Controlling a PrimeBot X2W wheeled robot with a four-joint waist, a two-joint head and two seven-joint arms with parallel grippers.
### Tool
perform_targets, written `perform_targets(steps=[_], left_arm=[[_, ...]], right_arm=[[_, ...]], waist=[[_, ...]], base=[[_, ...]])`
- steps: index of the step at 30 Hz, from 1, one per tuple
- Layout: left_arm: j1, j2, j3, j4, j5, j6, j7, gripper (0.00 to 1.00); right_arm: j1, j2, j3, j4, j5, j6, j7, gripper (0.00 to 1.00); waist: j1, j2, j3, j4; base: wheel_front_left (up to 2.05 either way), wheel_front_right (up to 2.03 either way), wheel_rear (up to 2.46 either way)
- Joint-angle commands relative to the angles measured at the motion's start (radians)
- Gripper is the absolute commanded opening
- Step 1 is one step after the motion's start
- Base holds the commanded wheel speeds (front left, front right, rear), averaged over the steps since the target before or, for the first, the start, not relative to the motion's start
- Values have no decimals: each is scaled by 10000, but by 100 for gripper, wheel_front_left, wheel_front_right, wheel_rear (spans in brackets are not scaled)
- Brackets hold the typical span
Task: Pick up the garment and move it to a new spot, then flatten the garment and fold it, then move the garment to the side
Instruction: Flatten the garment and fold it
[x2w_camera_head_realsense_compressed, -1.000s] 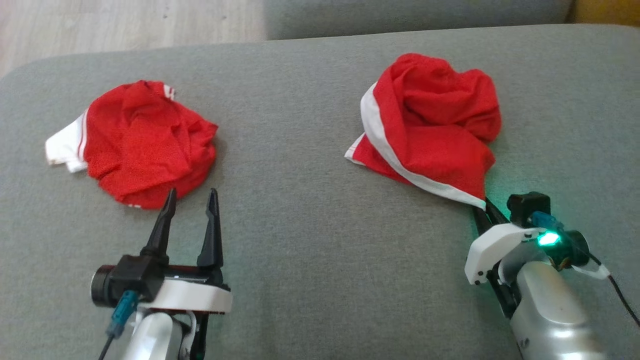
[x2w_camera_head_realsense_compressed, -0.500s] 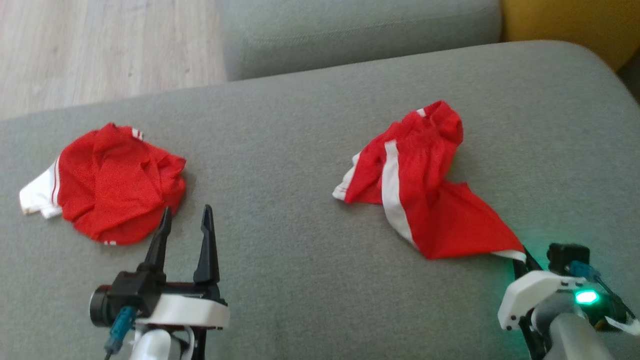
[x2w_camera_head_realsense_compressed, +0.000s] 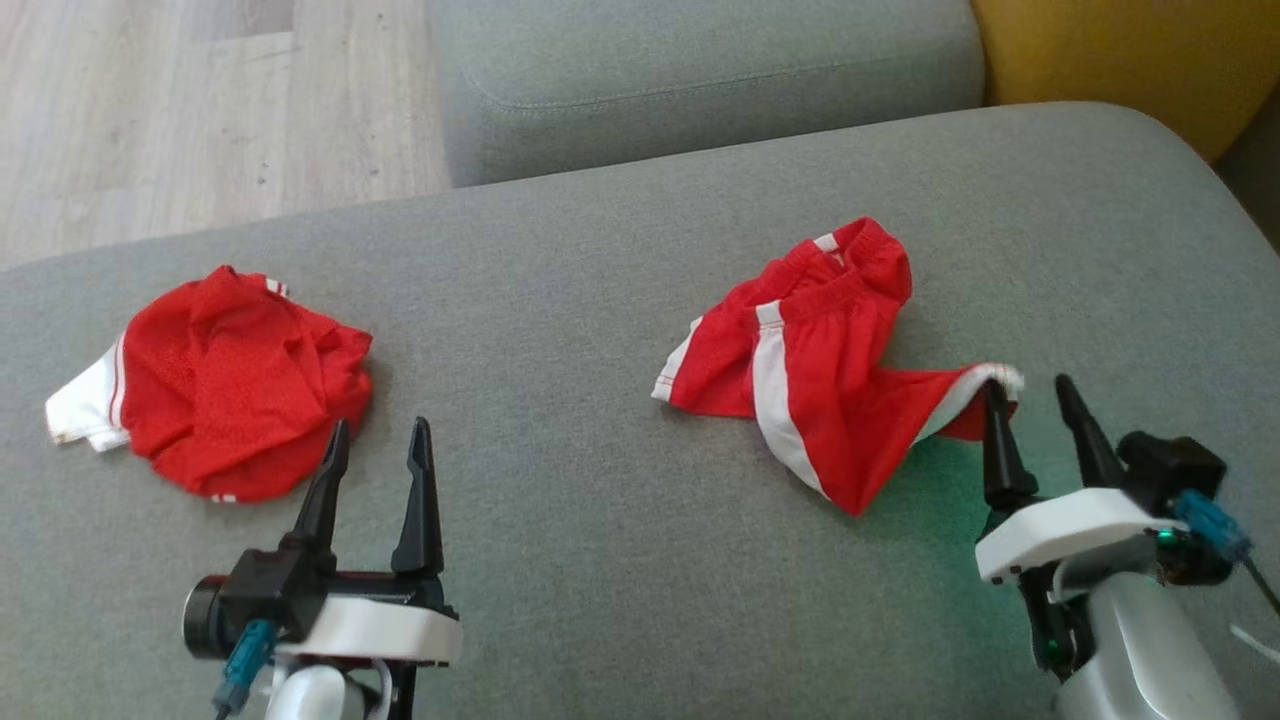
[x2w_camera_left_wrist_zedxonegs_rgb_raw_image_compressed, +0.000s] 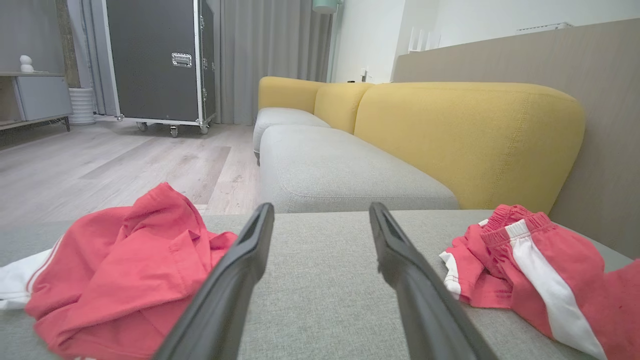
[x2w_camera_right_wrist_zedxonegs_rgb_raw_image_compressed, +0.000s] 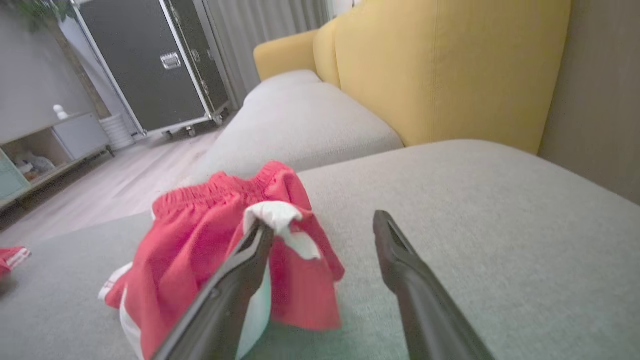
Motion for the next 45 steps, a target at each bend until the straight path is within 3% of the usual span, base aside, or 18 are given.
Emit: perform_targets(steps=[1,12,20,24,30,38,45], left_arm=[[-145,16,405,-323,98,-31,-80,100],[-59,-9,528,-412,136,-94,-80,100],[-208,-18,442,-417,199,-158,-80,100],[-314,-21,404,-339,238,-190,-80,100],[-536,-25,165,-183,264,-261,-80,100],[-717,-30,-158,-74,117,-203,-80,100],[-824,-30,-367,-108,-12,-70,-80,100]], right_arm=[[11,-43,260,-422,160,-7,-176,100],[528,-43,978,-2665,1069,-7,-540,100],[494,-43,1792,-2534,1328,-7,-547,100],[-204,-43,2195,-1808,1509,-7,-291,100],[-1609,-43,2374,213,1834,-7,536,100],[-3108,-43,2082,2979,1031,-7,897,100],[-3949,-43,2176,4573,879,-7,740,100]], waist=[[0,-1,-19,41],[0,-1,-20,170],[0,-1,205,454],[0,-1,408,749],[0,-1,631,1314],[0,-1,816,1891],[0,-1,960,2016]], base=[[0,0,0],[0,0,0],[0,0,0],[0,0,0],[0,0,0],[0,0,0],[0,0,0]])
